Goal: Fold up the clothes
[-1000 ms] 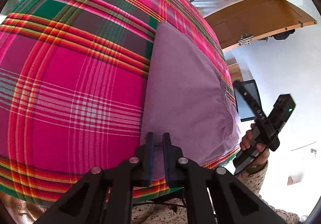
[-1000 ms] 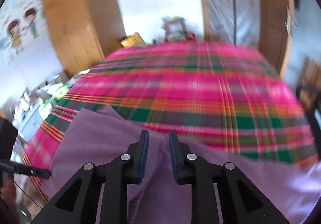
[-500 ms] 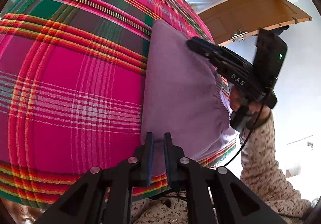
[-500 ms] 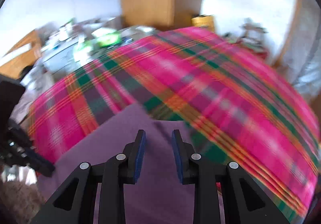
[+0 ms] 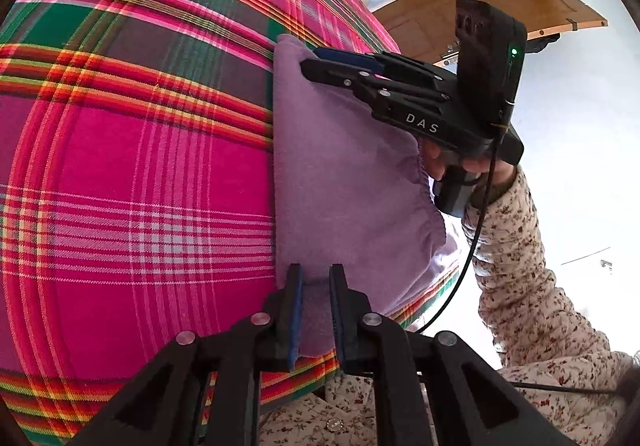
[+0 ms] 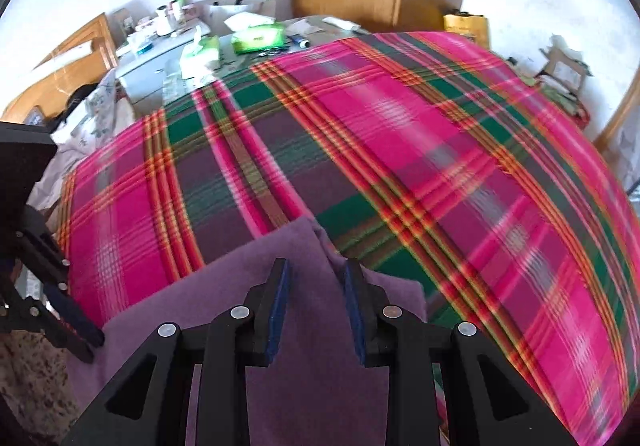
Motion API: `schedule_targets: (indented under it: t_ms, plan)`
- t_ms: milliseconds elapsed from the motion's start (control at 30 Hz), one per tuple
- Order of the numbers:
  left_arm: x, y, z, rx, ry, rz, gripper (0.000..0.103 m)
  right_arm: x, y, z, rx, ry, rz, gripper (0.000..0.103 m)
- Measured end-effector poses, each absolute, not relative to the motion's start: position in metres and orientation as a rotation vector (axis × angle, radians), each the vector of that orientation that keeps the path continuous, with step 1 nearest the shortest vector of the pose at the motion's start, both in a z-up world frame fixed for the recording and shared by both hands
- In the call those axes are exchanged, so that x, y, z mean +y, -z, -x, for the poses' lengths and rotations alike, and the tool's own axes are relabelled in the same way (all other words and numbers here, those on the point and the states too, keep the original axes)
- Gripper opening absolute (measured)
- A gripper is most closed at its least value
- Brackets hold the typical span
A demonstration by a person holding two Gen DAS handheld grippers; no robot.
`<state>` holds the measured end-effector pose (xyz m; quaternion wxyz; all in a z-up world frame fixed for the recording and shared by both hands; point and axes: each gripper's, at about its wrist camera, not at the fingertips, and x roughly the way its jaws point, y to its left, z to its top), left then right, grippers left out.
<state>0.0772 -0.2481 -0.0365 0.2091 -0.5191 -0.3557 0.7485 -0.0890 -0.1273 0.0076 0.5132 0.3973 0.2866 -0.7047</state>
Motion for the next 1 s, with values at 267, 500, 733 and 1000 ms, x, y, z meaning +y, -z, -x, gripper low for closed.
schedule_targets:
  t_ms: [267,500,733,1000]
  plan:
    - [-0.245,0.037,-0.083,-0.932,-2.107,1.434,0.007,-0.130,-0.011,0.098,0.630,1.699,-0.961,0.003]
    - [-0.250,0.036,-0.085,-0.965,-2.106,1.443,0.007,-0.129,-0.010,0.104,0.644,1.801,-0.972,0.003]
    - [-0.240,0.032,-0.084,-0.946,-2.129,1.463,0.007,-0.083,-0.041,0.098,0.530,1.922,-0.945,0.007]
    - [-0.235,0.031,-0.080,-0.984,-2.130,1.487,0.010,-0.010,-0.035,0.052,0.448,1.983,-1.005,0.017]
